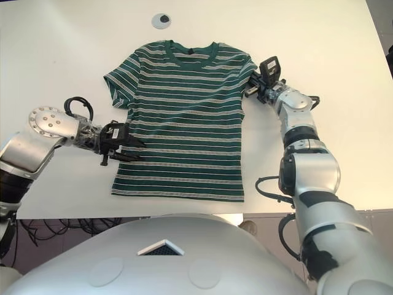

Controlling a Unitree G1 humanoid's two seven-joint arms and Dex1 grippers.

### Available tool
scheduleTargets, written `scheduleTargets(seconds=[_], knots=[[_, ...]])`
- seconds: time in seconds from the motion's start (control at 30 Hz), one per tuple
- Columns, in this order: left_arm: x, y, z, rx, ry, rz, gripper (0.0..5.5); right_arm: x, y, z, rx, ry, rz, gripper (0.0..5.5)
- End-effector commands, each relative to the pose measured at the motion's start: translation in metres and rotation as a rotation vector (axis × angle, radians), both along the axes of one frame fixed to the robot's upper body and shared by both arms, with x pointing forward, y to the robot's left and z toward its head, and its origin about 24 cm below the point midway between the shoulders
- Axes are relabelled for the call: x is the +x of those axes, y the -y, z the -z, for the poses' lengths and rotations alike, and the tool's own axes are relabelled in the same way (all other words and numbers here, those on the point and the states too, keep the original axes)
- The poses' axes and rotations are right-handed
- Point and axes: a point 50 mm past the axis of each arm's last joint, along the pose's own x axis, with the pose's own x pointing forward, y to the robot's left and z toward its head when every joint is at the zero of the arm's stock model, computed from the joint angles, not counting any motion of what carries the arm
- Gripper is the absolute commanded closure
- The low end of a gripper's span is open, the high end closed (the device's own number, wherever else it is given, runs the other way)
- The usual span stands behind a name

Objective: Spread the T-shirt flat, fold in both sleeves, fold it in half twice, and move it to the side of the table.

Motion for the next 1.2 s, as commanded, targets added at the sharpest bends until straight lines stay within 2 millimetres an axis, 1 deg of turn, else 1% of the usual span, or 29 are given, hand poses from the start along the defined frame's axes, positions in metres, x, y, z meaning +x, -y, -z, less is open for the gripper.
scheduleTargets(seconds=[0.03, 0.07, 0.1, 0.2, 0.27, 0.37, 0.43, 0.5, 0.6, 0.7, 0.73, 0.77, 0.87, 0.9, 0.93, 0.97, 1.03, 1.13, 1.2], knots=[[-0.024, -0.025, 0.035, 0.188, -0.141, -0.069, 3.57, -0.006, 0.008, 0.006, 0.014, -0.026, 0.044, 5.48], [-0.025, -0.024, 0.035, 0.188, -0.143, -0.070, 3.57, -0.005, 0.010, 0.004, 0.030, -0.017, 0.055, 5.48], [-0.025, -0.024, 0.036, 0.185, -0.144, -0.075, 3.57, -0.004, 0.011, 0.000, 0.082, -0.003, 0.068, 5.48], [-0.024, -0.022, 0.039, 0.179, -0.146, -0.084, 3.57, 0.002, 0.017, -0.016, 0.360, 0.042, 0.117, 5.48], [-0.028, -0.022, 0.041, 0.173, -0.153, -0.100, 3.57, 0.004, 0.011, -0.027, 0.529, 0.046, 0.060, 5.48], [-0.031, -0.022, 0.042, 0.171, -0.157, -0.109, 3.57, -0.001, 0.003, -0.038, 0.694, 0.027, -0.048, 5.48], [-0.031, -0.021, 0.043, 0.168, -0.157, -0.112, 3.57, -0.008, 0.003, -0.039, 0.683, 0.015, -0.077, 5.48], [-0.031, -0.020, 0.043, 0.166, -0.154, -0.113, 3.57, -0.018, 0.011, -0.033, 0.593, -0.005, -0.037, 5.48], [-0.034, -0.019, 0.043, 0.161, -0.155, -0.125, 3.57, -0.038, 0.021, -0.031, 0.389, 0.008, -0.033, 5.48], [-0.041, -0.019, 0.045, 0.158, -0.161, -0.140, 3.57, -0.063, 0.019, -0.038, 0.276, 0.024, -0.033, 5.48], [-0.045, -0.018, 0.046, 0.154, -0.166, -0.146, 3.57, -0.068, 0.019, -0.037, 0.264, 0.023, 0.018, 5.48], [-0.048, -0.018, 0.047, 0.151, -0.169, -0.152, 3.57, -0.071, 0.018, -0.034, 0.277, 0.016, 0.070, 5.48], [-0.048, -0.015, 0.048, 0.144, -0.164, -0.161, 3.57, -0.081, 0.012, -0.024, 0.429, -0.038, 0.241, 5.48], [-0.047, -0.015, 0.048, 0.142, -0.161, -0.163, 3.57, -0.080, 0.012, -0.022, 0.492, -0.056, 0.318, 5.25], [-0.047, -0.014, 0.048, 0.140, -0.158, -0.165, 3.57, -0.078, 0.009, -0.021, 0.580, -0.078, 0.360, 5.17], [-0.047, -0.014, 0.048, 0.138, -0.158, -0.167, 3.57, -0.073, 0.007, -0.021, 0.687, -0.093, 0.422, 4.94], [-0.047, -0.013, 0.049, 0.136, -0.157, -0.167, 3.57, -0.067, 0.005, -0.021, 0.839, -0.134, 0.475, 4.64], [-0.046, -0.013, 0.049, 0.134, -0.156, -0.170, 3.57, -0.059, 0.004, -0.024, 0.960, -0.172, 0.518, 4.27], [-0.046, -0.012, 0.050, 0.133, -0.155, -0.174, 3.57, -0.053, 0.003, -0.024, 1.013, -0.207, 0.542, 3.89]])
